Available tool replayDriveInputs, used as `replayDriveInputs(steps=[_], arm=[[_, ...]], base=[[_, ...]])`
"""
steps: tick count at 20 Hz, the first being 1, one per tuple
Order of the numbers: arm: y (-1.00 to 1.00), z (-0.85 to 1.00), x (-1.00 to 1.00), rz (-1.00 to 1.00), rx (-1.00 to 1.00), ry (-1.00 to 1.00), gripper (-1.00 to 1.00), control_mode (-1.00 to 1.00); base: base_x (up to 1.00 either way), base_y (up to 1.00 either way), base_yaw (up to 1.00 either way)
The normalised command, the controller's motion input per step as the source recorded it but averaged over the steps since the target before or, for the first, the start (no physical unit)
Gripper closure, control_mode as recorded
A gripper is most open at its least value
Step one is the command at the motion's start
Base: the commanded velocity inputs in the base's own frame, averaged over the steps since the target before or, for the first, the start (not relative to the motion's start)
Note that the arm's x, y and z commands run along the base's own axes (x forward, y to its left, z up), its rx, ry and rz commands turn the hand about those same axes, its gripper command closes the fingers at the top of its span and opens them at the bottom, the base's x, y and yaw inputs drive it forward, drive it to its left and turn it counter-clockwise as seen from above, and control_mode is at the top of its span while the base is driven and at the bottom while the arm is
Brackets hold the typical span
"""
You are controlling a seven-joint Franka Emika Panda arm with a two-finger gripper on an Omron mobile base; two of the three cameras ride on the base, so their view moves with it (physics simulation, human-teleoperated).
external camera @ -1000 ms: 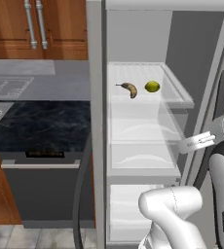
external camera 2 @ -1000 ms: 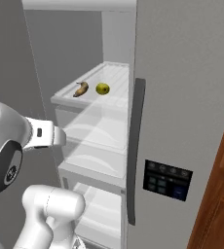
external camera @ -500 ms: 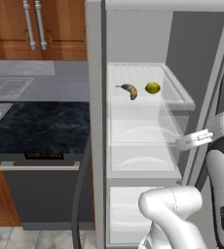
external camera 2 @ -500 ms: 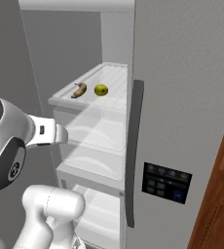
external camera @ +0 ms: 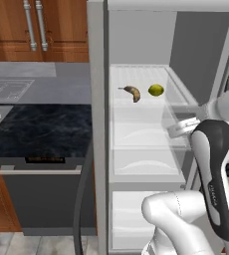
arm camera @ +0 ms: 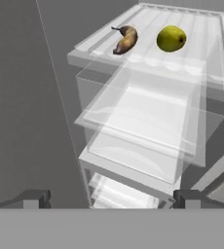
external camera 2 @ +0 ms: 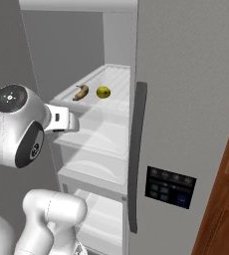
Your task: Retrieve the pear and banana from the fridge and place them into the bowl on the dining table.
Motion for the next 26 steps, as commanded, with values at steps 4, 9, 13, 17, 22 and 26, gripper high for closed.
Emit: replayDriveInputs(steps=[4, 9, 13, 17, 22, 26], arm=[[0.0, 0.06, 0.4, 0.0, 0.0, 0.0, -1.0, -1.0], [0.0, 0.19, 0.32, 0.0, 0.0, 0.0, -1.0, -1.0], [0.0, 0.31, 0.33, 0.0, 0.0, 0.0, -1.0, -1.0], [0.0, 0.19, 0.39, 0.0, 0.0, 0.0, -1.0, -1.0], [0.01, 0.0, 0.54, 0.0, 0.01, -0.01, -1.0, -1.0], [0.02, -0.11, 0.53, 0.0, 0.02, -0.01, -1.0, -1.0]], base=[[0.0, 0.0, 0.0], [0.0, 0.0, 0.0], [0.0, 0.0, 0.0], [0.0, 0.0, 0.0], [0.0, 0.0, 0.0], [0.0, 0.0, 0.0]])
